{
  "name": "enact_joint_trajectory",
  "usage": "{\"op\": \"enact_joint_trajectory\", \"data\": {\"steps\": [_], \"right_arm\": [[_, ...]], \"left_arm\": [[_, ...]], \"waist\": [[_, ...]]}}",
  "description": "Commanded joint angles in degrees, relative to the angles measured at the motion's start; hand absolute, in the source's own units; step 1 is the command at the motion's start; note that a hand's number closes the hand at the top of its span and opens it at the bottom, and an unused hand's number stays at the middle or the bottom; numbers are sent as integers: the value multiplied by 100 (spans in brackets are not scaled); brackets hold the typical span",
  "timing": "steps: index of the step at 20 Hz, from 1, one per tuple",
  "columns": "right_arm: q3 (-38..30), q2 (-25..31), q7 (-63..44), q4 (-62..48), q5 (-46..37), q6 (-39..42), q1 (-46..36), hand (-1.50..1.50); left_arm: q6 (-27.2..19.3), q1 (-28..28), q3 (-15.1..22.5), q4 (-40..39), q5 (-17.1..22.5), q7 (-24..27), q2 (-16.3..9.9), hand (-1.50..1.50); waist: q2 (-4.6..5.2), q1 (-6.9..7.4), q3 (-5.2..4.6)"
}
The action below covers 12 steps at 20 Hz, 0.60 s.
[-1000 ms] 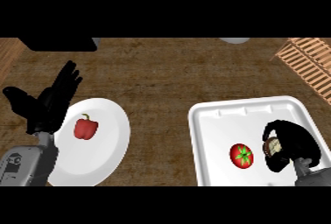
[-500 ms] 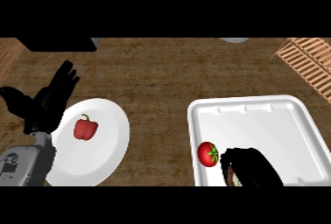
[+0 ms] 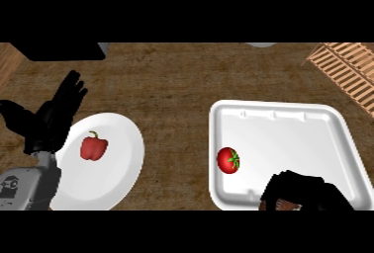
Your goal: Pick the cupcake from the tray and place it in the tiered shelf
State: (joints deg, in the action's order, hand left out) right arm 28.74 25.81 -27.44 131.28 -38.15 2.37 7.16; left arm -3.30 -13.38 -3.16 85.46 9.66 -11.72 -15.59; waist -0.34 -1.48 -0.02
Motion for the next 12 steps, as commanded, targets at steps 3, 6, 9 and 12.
{"op": "enact_joint_trajectory", "data": {"steps": [3,6,9,12], "right_arm": [[-1031,-184,-968,1483,679,185,-215,150],[-1655,-96,-1596,1664,959,615,-824,150],[-2292,-111,-2027,1405,1380,966,-1458,150],[-3521,323,-1822,979,1907,1257,-1937,150]], "left_arm": [[-15,43,48,224,-21,-155,32,0],[27,9,31,222,-13,-117,21,0],[149,-171,-161,-62,104,-106,-95,0],[123,-120,-117,-129,41,19,-4,0]], "waist": [[10,84,-4],[8,86,-10],[25,81,-12],[19,43,-5]]}}
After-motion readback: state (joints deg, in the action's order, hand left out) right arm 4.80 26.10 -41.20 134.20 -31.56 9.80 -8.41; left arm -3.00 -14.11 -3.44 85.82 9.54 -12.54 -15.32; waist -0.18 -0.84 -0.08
